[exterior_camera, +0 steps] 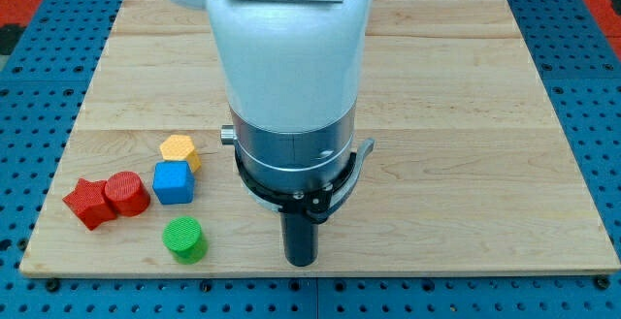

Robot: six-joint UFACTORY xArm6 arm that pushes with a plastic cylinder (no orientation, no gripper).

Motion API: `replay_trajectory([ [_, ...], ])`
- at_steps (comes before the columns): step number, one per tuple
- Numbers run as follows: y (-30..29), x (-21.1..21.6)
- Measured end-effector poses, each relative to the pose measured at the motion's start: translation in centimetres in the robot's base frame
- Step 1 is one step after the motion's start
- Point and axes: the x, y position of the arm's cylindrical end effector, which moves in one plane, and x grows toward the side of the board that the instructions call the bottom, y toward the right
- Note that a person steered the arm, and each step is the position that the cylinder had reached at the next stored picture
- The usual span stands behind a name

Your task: Slightly push green star upwards

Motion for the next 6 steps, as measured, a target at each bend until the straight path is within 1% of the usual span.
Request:
replay_trajectory([
  [1, 0.2, -0.1],
  [3, 1.7, -1.9],
  [4, 1.7, -1.9],
  [6, 0.0, -4.5],
])
